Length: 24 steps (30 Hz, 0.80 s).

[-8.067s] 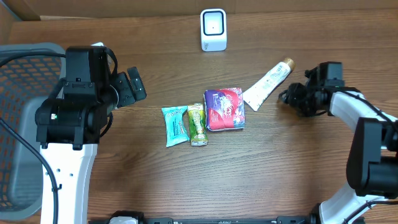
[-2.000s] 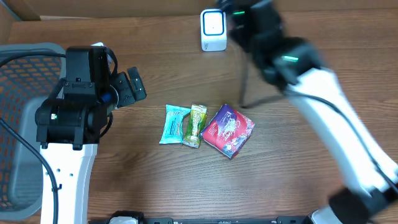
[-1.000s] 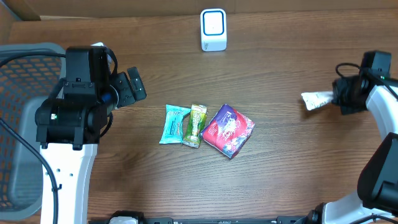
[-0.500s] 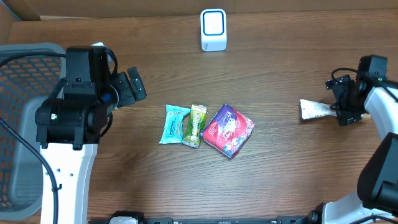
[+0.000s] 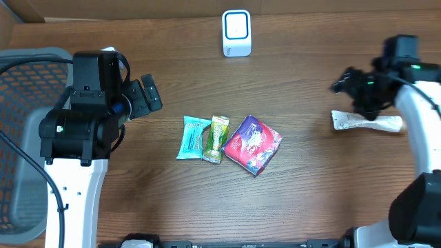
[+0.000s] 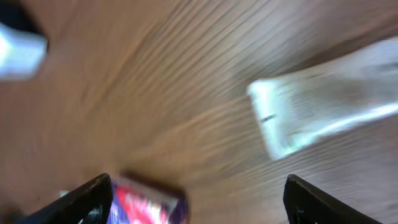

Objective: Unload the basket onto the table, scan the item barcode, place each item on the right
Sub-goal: 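Carry the tube to the right side and release it on the table, then move the right gripper down and grasp the red snack bag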

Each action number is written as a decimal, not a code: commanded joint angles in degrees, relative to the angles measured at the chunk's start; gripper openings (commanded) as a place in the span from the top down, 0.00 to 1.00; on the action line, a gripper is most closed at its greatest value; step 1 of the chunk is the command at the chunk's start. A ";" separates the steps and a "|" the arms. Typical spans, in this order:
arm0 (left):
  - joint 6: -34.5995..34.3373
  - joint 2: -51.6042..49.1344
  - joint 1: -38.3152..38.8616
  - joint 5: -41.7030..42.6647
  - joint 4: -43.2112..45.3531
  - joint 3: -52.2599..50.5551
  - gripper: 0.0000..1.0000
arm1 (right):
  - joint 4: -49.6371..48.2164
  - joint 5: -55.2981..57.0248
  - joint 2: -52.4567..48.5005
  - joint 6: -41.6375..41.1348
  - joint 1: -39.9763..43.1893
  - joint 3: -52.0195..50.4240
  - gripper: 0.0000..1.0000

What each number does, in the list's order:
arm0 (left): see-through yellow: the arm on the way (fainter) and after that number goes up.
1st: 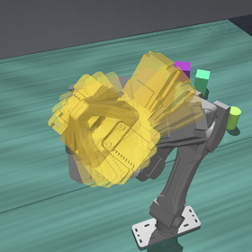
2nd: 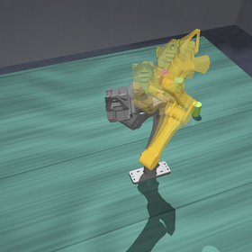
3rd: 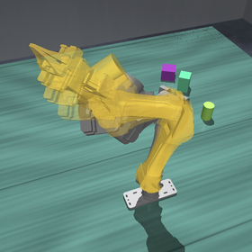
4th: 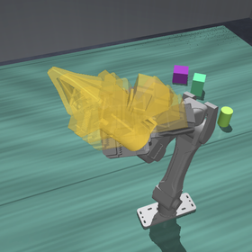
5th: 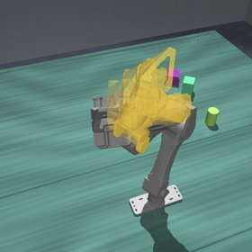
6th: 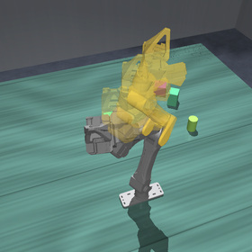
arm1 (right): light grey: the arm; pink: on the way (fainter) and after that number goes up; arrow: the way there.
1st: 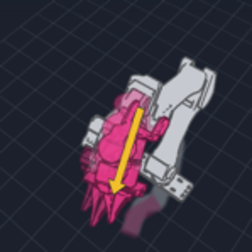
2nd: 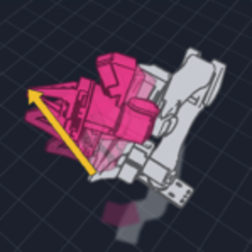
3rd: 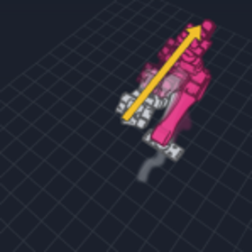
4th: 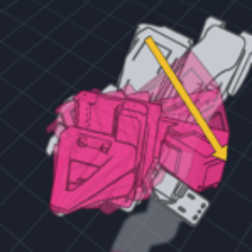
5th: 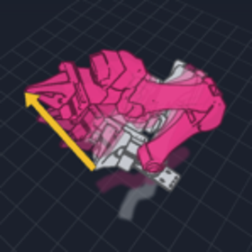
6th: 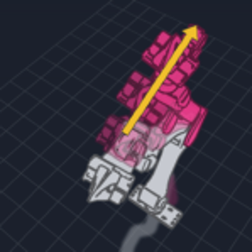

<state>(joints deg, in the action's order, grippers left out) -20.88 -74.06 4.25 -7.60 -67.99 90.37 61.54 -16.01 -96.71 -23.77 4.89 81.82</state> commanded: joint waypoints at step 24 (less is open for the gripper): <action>-0.57 -0.20 -0.11 -0.70 0.02 0.44 0.00 | 0.11 -8.72 -15.32 46.77 -25.18 -0.94 0.16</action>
<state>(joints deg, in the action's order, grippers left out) -20.88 -74.06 4.25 -7.60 -67.99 90.37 61.80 -21.82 -110.06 19.59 -20.01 81.21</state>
